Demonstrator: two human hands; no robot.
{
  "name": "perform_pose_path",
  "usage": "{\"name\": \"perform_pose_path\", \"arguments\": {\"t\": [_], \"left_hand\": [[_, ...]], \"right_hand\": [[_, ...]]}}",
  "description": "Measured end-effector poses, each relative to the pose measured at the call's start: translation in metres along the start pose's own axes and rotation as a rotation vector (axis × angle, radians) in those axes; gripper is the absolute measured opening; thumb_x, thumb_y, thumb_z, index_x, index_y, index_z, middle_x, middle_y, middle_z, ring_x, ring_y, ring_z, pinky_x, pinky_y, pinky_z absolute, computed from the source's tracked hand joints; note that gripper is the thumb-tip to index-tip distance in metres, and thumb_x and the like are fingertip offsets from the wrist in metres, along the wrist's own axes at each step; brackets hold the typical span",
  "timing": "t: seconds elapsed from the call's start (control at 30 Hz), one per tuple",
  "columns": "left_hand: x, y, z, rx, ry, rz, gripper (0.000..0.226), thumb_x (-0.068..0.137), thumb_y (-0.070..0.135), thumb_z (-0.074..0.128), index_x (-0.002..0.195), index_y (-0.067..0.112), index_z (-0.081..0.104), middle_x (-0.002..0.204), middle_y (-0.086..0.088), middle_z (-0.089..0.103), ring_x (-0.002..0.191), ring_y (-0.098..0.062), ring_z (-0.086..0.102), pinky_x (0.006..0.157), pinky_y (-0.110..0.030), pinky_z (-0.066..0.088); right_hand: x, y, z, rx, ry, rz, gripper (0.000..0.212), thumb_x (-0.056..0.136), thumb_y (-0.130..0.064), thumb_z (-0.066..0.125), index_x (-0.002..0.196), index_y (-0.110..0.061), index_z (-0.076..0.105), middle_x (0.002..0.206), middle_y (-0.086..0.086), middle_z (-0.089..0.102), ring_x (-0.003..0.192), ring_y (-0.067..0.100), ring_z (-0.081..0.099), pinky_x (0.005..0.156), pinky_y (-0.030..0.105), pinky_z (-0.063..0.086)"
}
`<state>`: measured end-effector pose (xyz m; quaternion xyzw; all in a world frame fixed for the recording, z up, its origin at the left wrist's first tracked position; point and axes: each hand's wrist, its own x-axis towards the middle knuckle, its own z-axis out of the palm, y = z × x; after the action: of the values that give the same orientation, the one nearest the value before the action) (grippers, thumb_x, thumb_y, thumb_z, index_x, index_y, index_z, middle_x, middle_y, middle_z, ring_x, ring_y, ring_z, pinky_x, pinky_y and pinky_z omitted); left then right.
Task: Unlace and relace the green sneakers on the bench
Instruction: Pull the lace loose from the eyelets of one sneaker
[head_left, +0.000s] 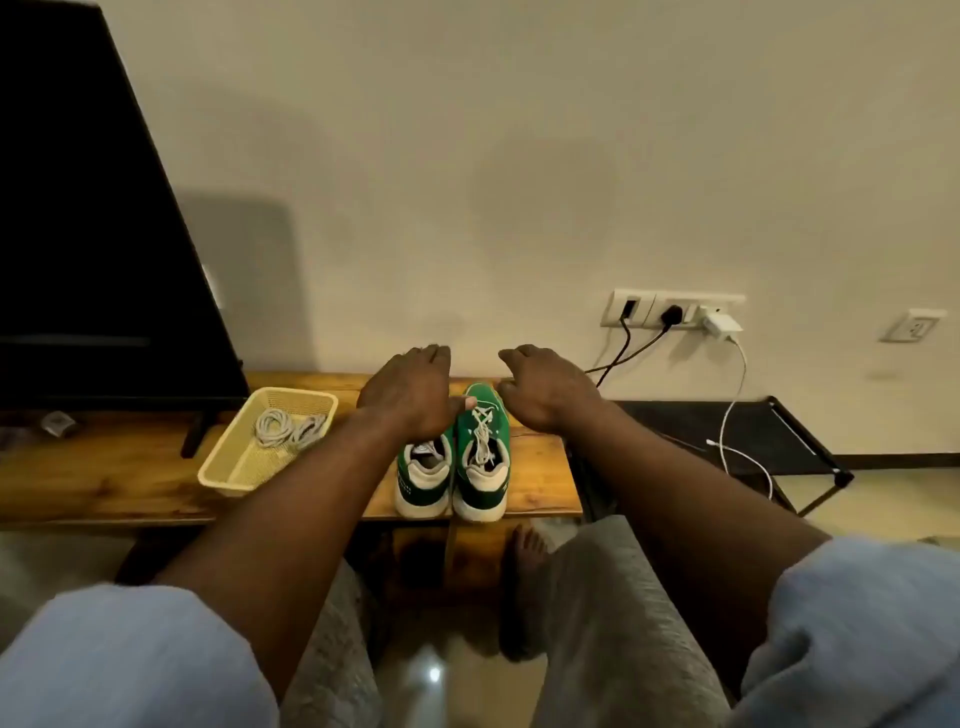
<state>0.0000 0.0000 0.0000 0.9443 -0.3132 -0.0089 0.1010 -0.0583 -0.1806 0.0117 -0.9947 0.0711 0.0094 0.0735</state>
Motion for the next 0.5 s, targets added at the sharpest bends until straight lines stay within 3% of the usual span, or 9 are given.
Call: {"name": "perform_pose_path", "arguments": {"t": [0.33,0.4,0.5], "left_hand": [[0.056,-0.022,0.094,-0.099,-0.048,-0.064,0.07,0.102,0.053,0.057,0.158,0.013,0.038,0.156,-0.011,0.05,0.143,-0.031,0.045,0.116,-0.042,0.038],[0.064,-0.024,0.114,-0.133,-0.044,-0.088,0.068,0.103,0.051,0.058,0.158,0.016,0.039,0.153,-0.008,0.054,0.142,-0.031,0.045,0.115,-0.042,0.039],[0.069,-0.023,0.137,-0.221,-0.018,-0.102,0.065,0.101,0.044,0.063,0.158,0.021,0.041,0.145,-0.006,0.062,0.136,-0.032,0.05,0.111,-0.044,0.044]], "right_hand": [[0.069,0.023,0.092,0.109,-0.112,0.105,0.061,0.099,-0.038,0.049,0.154,-0.012,0.045,0.155,0.014,0.049,0.139,0.035,0.048,0.11,0.047,0.046],[0.079,0.032,0.108,0.164,-0.093,0.141,0.06,0.094,-0.034,0.055,0.151,-0.014,0.05,0.148,0.013,0.057,0.132,0.034,0.055,0.105,0.046,0.051],[0.084,0.045,0.13,0.301,-0.045,0.209,0.043,0.092,-0.026,0.059,0.134,-0.019,0.064,0.127,0.009,0.071,0.114,0.031,0.065,0.093,0.043,0.057]]}}
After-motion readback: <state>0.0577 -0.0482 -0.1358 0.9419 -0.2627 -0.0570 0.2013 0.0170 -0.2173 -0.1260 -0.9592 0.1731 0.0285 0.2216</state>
